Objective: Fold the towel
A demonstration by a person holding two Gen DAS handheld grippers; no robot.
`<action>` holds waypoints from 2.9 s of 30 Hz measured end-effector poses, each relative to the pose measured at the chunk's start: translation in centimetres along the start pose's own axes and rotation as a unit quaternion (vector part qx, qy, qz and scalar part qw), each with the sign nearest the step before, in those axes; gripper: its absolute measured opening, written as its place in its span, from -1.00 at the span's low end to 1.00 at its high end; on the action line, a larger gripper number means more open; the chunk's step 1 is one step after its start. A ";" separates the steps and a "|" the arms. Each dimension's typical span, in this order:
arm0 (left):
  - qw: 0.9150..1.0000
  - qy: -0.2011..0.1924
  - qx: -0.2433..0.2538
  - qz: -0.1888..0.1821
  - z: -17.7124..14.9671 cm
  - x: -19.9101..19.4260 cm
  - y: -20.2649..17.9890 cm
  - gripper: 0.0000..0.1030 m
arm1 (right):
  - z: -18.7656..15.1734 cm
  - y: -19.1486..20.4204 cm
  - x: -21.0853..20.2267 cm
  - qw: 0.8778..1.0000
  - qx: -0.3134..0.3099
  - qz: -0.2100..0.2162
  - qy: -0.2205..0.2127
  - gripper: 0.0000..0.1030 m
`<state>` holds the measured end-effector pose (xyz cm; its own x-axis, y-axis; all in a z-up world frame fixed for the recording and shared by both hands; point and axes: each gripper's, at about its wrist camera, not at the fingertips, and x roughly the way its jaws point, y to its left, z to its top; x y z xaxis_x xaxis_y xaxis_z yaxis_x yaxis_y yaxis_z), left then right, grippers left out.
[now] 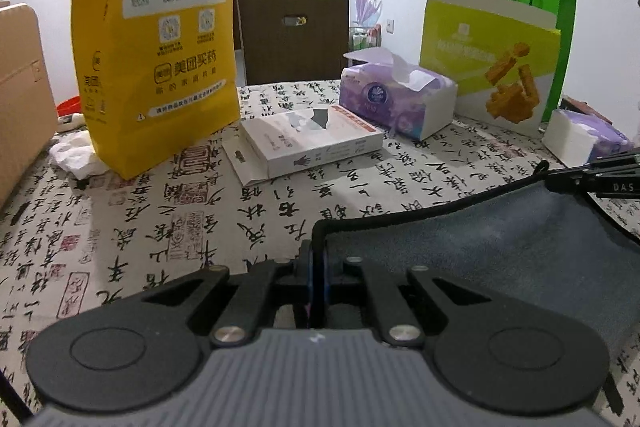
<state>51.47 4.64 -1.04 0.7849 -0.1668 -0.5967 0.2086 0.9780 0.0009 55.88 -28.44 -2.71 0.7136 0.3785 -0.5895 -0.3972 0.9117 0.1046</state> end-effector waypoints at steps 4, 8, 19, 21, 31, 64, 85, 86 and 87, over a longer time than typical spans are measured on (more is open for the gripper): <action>1.000 0.015 -0.001 -0.002 -0.2 1.5 0.3 -0.89 | -0.2 -0.3 1.4 1.000 0.001 0.001 0.016 -0.92; 1.000 0.009 0.000 -0.008 -0.7 2.0 0.6 -0.85 | -0.6 -0.7 1.6 1.000 0.009 0.005 0.012 -0.92; 0.999 0.023 -0.013 0.020 -0.4 1.4 1.1 0.28 | -0.2 -0.6 1.4 1.000 0.015 0.016 0.015 -0.07; 0.999 0.022 -0.014 0.019 -0.4 0.7 0.9 0.46 | 0.0 -0.1 0.9 1.000 0.015 -0.021 0.008 1.00; 1.000 -0.008 -0.015 0.026 0.5 -5.2 -1.1 0.86 | 1.4 1.7 -4.4 0.998 0.007 -0.057 -0.019 0.94; 0.995 -0.089 0.022 0.029 -6.0 -25.2 -8.5 1.00 | -5.3 12.0 -23.1 0.995 -0.017 -0.047 -0.088 1.00; 0.989 -0.141 0.011 0.045 -12.3 -32.8 -10.8 1.00 | -12.0 15.1 -31.6 0.989 0.004 -0.042 -0.145 1.00; 0.988 -0.146 0.014 0.046 -12.7 -33.1 -10.9 1.00 | -12.3 15.3 -31.9 0.988 0.003 -0.042 -0.147 1.00; 0.987 -0.151 0.017 0.048 -13.2 -33.5 -10.9 1.00 | -12.6 15.5 -32.2 0.988 0.003 -0.042 -0.150 1.00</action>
<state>15.22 1.18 8.37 0.9390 -0.1079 -0.3264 0.1400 0.9872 0.0765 19.50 -28.52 7.77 0.8828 0.3313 -0.3331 -0.3269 0.9424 0.0711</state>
